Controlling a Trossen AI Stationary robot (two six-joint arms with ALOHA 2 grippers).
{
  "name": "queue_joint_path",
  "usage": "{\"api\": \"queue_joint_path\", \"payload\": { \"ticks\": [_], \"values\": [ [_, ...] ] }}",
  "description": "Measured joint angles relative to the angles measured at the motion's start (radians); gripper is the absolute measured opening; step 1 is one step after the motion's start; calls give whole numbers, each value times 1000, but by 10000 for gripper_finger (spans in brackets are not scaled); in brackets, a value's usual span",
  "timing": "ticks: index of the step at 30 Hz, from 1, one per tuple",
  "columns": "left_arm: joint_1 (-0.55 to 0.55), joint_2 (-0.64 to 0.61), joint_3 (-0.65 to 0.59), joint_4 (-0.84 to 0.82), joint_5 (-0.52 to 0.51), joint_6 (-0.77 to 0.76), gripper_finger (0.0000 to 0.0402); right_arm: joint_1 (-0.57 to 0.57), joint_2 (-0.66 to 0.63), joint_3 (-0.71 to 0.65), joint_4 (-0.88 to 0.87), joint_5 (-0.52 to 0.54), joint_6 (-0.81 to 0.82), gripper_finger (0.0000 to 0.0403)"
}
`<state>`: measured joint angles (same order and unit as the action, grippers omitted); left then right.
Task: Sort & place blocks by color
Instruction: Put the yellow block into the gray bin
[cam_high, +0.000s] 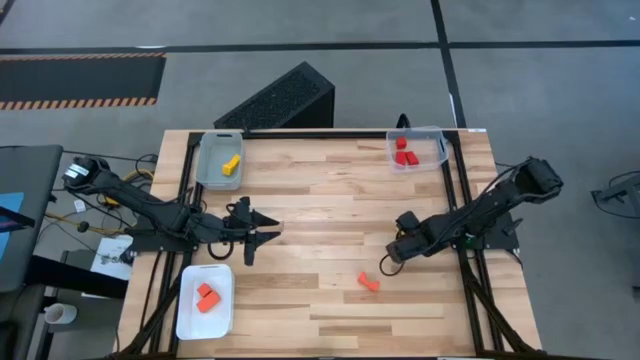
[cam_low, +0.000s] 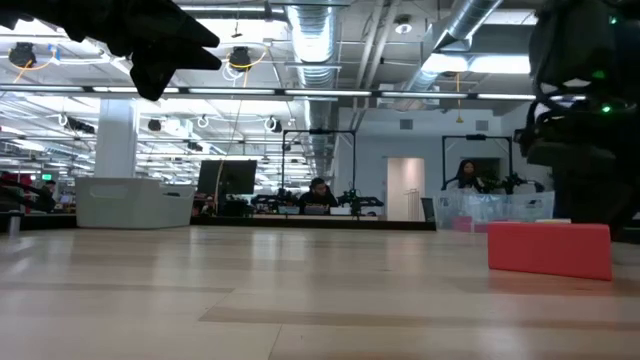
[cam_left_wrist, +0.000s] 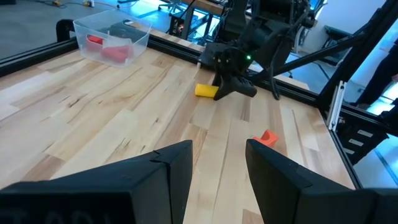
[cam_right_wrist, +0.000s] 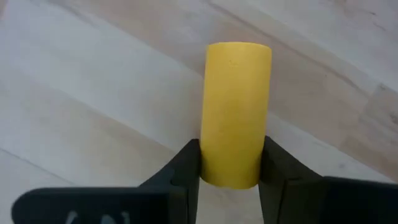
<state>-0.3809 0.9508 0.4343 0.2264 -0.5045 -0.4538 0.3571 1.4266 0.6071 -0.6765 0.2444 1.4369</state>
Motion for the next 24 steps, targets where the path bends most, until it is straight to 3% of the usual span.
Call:
{"api": "queue_joint_path", "payload": {
  "ticks": [7, 11, 14, 17, 24],
  "values": [
    [0, 0, 0, -4, 0, 0, 135, 55, -119, -2, 65, 147, -9, 111],
    [0, 0, 0, 4, -4, 19, 135, 85, -175, -2, 201, 263, -95, 111],
    [0, 0, 0, 38, -23, -6, 135, 96, -196, -2, 343, 339, -230, 111],
    [6, 0, 0, 132, 21, 23, 140, 96, -193, -1, 535, 401, -448, 111],
    [18, 47, 0, 458, 74, 139, 192, 91, -100, 1, 1034, 413, -903, 125]
  ]
}}
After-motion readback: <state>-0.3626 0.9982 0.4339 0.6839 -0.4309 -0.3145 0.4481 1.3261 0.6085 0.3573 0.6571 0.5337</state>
